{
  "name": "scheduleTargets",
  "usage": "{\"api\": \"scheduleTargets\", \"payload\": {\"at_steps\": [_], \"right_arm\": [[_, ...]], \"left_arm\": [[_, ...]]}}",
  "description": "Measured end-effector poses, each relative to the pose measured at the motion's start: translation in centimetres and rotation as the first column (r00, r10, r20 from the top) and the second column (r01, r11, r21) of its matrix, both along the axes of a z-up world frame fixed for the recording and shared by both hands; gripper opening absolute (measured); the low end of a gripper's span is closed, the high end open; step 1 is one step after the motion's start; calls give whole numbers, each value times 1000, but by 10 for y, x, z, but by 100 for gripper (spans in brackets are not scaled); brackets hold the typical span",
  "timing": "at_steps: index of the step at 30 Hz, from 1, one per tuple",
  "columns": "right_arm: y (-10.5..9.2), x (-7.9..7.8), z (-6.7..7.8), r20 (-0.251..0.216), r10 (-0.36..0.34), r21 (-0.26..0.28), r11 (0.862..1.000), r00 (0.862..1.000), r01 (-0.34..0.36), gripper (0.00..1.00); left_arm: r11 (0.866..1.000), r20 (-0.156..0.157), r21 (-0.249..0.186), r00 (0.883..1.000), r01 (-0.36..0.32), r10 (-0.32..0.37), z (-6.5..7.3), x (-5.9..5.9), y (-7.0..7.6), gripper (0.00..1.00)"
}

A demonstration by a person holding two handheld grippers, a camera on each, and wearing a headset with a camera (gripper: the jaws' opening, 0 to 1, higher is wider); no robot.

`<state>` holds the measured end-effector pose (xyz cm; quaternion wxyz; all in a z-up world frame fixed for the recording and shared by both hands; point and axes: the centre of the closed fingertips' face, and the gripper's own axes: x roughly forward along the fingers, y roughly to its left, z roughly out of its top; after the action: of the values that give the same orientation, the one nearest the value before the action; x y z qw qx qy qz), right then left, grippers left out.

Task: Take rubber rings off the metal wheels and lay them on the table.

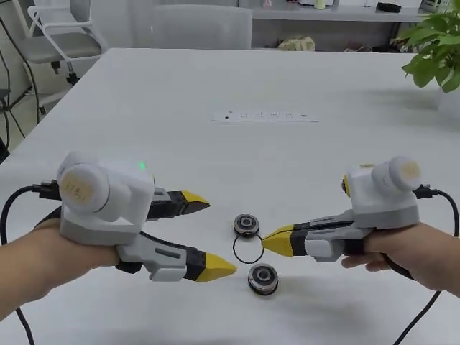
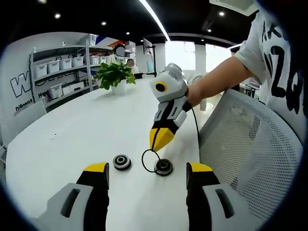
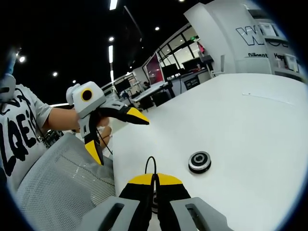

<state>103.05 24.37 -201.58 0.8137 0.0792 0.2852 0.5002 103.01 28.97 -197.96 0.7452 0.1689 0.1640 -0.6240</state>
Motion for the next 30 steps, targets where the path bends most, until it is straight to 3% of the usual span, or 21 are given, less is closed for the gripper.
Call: {"api": "scheduleTargets", "payload": {"at_steps": [13,30], "right_arm": [[22,11,-8,5,40,-25,999,999,-40,0],[43,16,-30,-9,85,-84,993,996,-85,0]], "left_arm": [[998,-2,-8,998,-67,67,2,4,29,68],[993,-15,-14,993,-119,119,0,9,50,69]]}}
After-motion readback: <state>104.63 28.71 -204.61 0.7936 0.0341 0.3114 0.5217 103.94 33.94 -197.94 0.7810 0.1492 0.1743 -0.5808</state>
